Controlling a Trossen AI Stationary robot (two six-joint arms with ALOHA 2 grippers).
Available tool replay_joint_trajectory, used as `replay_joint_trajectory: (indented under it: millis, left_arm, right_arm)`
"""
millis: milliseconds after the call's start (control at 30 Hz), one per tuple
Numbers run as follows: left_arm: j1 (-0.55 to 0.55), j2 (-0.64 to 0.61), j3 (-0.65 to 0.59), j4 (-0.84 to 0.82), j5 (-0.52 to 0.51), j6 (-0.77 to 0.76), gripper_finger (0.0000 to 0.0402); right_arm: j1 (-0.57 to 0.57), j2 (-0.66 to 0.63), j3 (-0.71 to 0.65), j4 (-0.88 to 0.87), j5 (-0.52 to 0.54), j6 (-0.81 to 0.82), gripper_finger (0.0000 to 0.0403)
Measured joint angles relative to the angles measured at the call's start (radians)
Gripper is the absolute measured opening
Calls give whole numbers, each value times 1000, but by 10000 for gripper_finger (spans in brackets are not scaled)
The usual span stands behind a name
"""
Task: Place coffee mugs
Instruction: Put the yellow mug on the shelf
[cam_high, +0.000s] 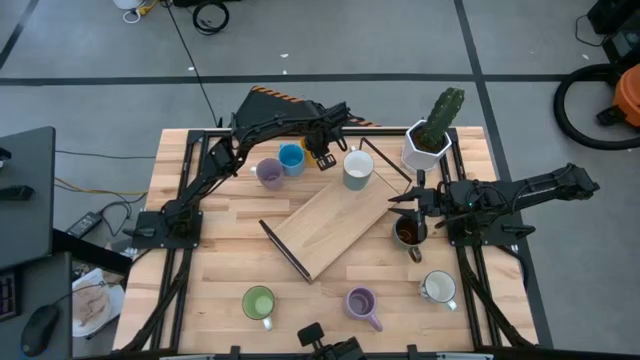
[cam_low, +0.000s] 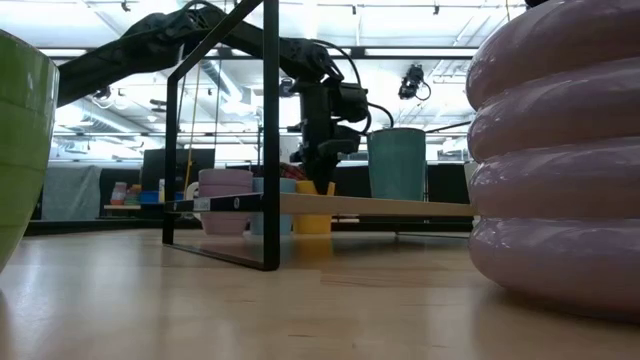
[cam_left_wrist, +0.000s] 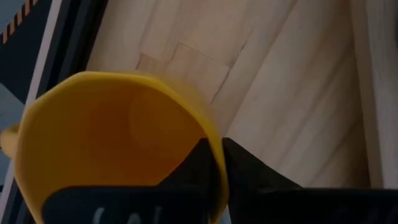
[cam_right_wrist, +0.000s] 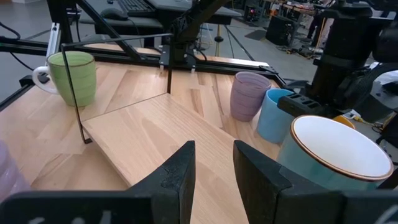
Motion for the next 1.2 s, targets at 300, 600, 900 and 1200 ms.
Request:
replay_joint_trajectory:
  millis: [300,600,900,1200]
  left_arm:
    - [-2,-21,32,1,-3,-54,27]
    - [-5,-104,38,-8,-23,-190,27]
    - [-22,-239,39,-10,44,-402,27]
    - [-102,-287,40,-128,144,-602,27]
  right_arm:
    - [0,0,0,0,0,-2,114]
    - [0,0,0,6,0,-6,114]
    - [0,0,0,7,0,-21,114]
    - [0,0,0,8,0,-23,114]
